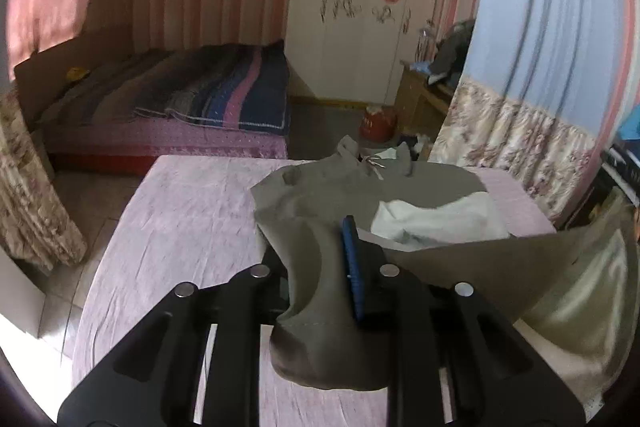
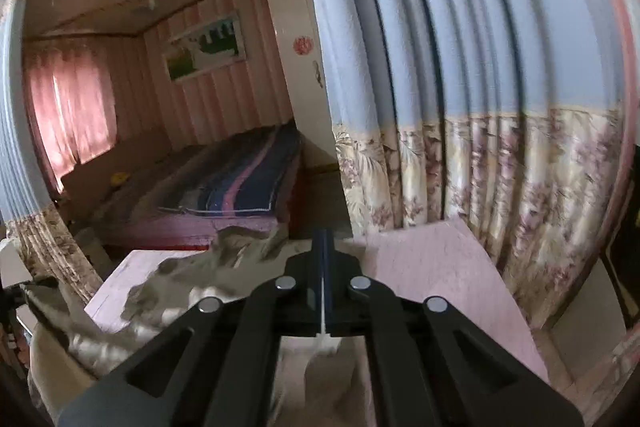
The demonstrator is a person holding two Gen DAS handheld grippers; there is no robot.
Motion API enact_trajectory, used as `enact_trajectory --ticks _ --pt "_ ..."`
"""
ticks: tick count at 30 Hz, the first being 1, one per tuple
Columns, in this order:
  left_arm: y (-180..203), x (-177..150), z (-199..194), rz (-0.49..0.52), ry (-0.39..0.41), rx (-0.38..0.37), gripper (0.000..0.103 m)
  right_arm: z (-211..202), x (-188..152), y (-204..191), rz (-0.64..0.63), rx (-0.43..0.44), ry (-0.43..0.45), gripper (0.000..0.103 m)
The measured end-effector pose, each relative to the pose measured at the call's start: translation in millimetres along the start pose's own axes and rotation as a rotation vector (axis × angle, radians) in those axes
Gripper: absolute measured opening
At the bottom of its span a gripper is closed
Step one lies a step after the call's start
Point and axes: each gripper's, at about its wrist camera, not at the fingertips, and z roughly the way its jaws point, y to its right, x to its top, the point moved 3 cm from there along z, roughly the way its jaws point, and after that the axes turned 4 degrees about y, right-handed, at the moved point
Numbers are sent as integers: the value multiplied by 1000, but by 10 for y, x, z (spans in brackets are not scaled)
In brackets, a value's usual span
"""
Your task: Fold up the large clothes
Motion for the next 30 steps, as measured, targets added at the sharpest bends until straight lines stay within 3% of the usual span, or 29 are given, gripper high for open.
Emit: enact_trajectory --ticks 3,9,14,18,19,21,23,25,26,29,30 --pt "88 185 622 54 -56 33 18 690 112 -44 -62 -45 -75 0" --pt "-27 389 1844 35 -204 59 18 1970 -266 25 -211 -169 -263 0" --pt "-146 248 2322 88 -271 149 23 2160 -498 282 -215 -196 -290 0" --pt "-342 139 2309 53 -298 125 32 2000 -660 458 -255 -230 -312 0" --pt "-398 132 2231 14 -295 103 38 1926 -676 489 -246 -225 -310 3" --pt "-441 109 2089 -12 -284 97 54 1687 -728 497 -234 -184 -296 3" --pt "-432 68 1877 -22 -266 66 85 1486 -783 442 -251 -163 -289 3" --pt "-421 16 1671 -12 -249 59 93 1308 -853 357 -285 -146 -291 3" --pt "-426 -13 1570 5 -242 85 100 1253 -881 324 -300 -144 -294 8" --pt "-488 -95 1270 49 -210 167 100 1120 -926 230 -346 -148 -280 35" --pt "-538 -132 1164 47 -206 177 100 1095 -926 203 -357 -149 -277 37"
